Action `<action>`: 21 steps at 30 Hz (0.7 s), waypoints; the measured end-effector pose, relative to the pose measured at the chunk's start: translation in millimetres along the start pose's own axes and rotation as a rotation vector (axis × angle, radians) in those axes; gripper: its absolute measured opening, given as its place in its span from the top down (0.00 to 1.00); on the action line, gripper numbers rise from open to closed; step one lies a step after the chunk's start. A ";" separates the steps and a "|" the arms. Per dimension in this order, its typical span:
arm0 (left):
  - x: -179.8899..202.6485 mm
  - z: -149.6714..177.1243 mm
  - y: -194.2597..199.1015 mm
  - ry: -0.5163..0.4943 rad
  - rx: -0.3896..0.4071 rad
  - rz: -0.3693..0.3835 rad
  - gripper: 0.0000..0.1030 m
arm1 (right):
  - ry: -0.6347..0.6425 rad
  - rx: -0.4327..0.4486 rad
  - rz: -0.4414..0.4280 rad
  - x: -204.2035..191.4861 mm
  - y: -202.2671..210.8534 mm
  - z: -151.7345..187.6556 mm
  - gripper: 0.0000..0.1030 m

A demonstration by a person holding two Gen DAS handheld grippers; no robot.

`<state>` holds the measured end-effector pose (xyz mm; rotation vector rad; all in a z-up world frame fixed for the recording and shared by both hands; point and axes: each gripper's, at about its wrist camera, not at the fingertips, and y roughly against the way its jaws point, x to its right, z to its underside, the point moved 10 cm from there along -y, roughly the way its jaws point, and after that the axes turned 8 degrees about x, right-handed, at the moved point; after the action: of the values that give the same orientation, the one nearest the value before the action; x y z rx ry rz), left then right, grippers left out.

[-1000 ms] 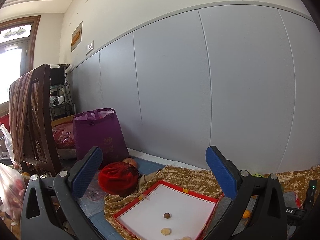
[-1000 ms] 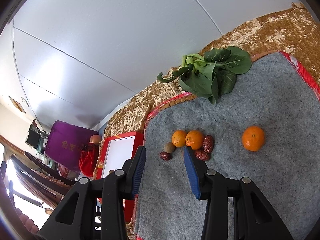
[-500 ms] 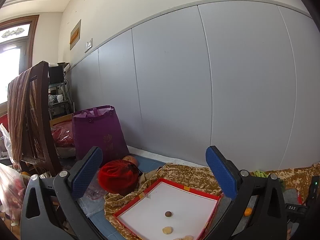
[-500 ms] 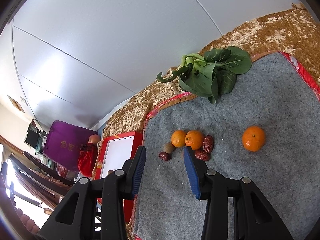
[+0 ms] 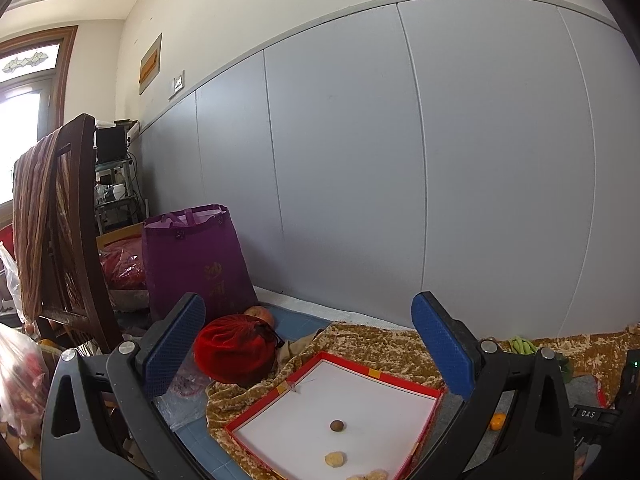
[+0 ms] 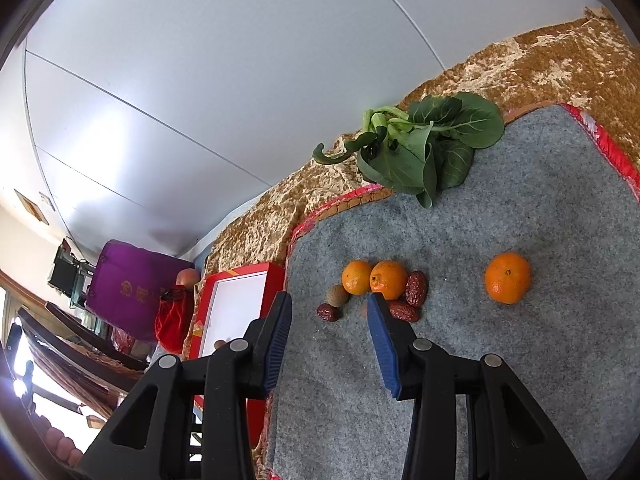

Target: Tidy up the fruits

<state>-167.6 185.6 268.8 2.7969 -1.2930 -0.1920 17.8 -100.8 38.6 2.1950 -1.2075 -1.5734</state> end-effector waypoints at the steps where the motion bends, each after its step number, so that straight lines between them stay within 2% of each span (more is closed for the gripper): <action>1: 0.2 0.1 -0.3 -0.001 -0.002 0.002 0.00 | 0.001 0.000 0.002 0.1 -0.2 0.1 0.60; 10: 1.2 6.8 -6.4 -0.001 -0.013 0.010 0.00 | 0.004 -0.008 0.010 1.9 -4.5 2.4 0.59; 12: 12.4 14.8 -12.9 -0.038 -0.021 0.041 0.00 | 0.000 -0.018 0.010 3.8 -7.7 4.2 0.59; 14: 32.4 32.9 -26.4 -0.125 -0.050 0.079 0.00 | -0.012 -0.035 0.001 5.3 -12.3 6.9 0.59; 15: 44.8 45.3 -34.3 -0.173 -0.073 0.110 0.00 | -0.020 -0.049 -0.009 5.7 -15.4 8.9 0.60; 17: 78.8 81.6 -53.7 -0.252 -0.157 0.230 0.00 | -0.028 -0.072 -0.014 7.1 -20.8 12.6 0.60; 19: 115.0 130.8 -72.8 -0.317 -0.312 0.364 0.00 | -0.039 -0.082 -0.004 11.3 -25.4 13.6 0.60; 21: 141.5 168.9 -84.0 -0.340 -0.425 0.459 0.00 | -0.051 -0.095 0.022 19.6 -30.6 13.7 0.60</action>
<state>-36.2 132.7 80.2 2.1133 -1.6804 -0.8287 23.6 -90.5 1.6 2.0886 -1.1416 -1.6519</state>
